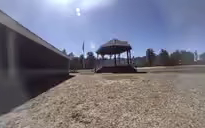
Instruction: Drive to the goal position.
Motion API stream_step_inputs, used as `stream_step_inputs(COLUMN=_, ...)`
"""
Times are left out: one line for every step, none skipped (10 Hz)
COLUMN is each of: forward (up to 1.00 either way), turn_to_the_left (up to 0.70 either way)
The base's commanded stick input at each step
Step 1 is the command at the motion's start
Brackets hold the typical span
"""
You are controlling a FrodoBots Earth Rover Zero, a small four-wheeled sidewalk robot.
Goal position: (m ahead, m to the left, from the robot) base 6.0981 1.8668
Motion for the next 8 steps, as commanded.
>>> stream_step_inputs(forward=0.70, turn_to_the_left=0.20)
stream_step_inputs(forward=0.70, turn_to_the_left=0.26)
stream_step_inputs(forward=0.70, turn_to_the_left=0.31)
stream_step_inputs(forward=0.70, turn_to_the_left=0.33)
stream_step_inputs(forward=0.70, turn_to_the_left=0.25)
stream_step_inputs(forward=0.70, turn_to_the_left=0.16)
stream_step_inputs(forward=0.70, turn_to_the_left=0.07)
stream_step_inputs(forward=0.70, turn_to_the_left=0.00)
